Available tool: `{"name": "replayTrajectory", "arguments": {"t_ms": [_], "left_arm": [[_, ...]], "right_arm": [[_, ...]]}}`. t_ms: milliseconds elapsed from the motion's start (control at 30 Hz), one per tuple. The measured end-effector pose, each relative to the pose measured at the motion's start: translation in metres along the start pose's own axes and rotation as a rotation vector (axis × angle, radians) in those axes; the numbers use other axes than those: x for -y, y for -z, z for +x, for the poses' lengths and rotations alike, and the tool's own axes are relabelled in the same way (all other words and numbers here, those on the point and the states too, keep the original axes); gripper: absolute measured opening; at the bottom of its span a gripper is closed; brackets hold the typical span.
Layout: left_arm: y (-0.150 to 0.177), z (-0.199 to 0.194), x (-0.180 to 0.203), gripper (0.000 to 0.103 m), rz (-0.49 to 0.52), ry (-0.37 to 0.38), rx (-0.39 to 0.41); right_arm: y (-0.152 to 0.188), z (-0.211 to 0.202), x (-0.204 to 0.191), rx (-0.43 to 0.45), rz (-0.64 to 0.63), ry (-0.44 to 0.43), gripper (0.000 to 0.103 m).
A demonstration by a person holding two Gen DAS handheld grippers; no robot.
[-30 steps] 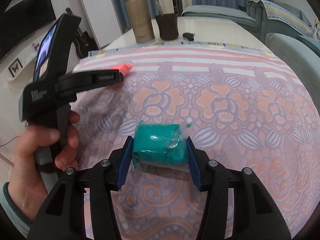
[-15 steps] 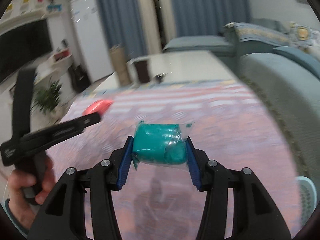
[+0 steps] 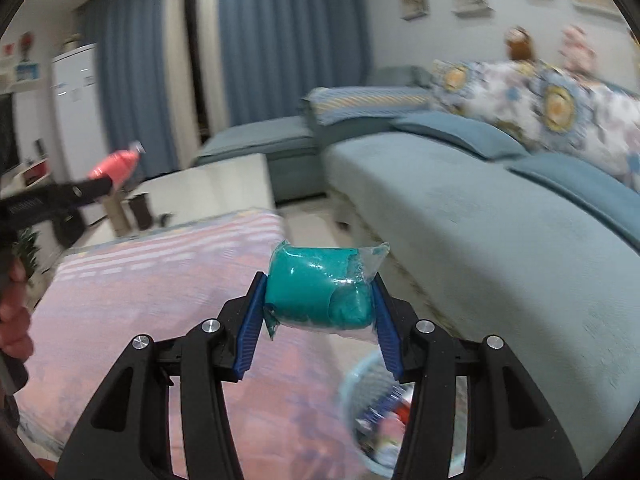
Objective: Collect trash
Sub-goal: 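Drop both bags into the wastebasket by opening both tools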
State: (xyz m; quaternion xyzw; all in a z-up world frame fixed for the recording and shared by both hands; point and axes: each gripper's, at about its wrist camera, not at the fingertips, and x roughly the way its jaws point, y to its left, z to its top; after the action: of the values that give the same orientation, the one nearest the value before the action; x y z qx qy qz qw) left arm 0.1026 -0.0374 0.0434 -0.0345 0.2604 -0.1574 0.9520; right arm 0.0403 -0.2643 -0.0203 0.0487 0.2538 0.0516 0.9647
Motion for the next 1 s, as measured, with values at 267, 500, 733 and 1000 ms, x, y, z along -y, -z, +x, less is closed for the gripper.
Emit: {"name": "replayTrajectory", "arguments": {"t_ms": [267,500,733,1000], "left_arm": [[0.032,0.071,0.096,0.034,0.082,0.12,-0.14],[0.085,0.133,0.129,0.035,0.127,0.172,-0.317],[0.105,0.155,0.131,0.05,0.133,0.197,-0.371],[0.1,0.146,0.122,0.05,0.114,0.186,-0.359]], "right_arm": [[0.046,0.037,0.097,-0.205,0.194,0.119,0.048],[0.086,0.077,0.136,-0.399,0.315,0.143,0.05],[0.105,0.087,0.154,-0.434,0.396,0.14,0.051],[0.093,0.081,0.145,-0.393,0.382,0.106,0.052]]}}
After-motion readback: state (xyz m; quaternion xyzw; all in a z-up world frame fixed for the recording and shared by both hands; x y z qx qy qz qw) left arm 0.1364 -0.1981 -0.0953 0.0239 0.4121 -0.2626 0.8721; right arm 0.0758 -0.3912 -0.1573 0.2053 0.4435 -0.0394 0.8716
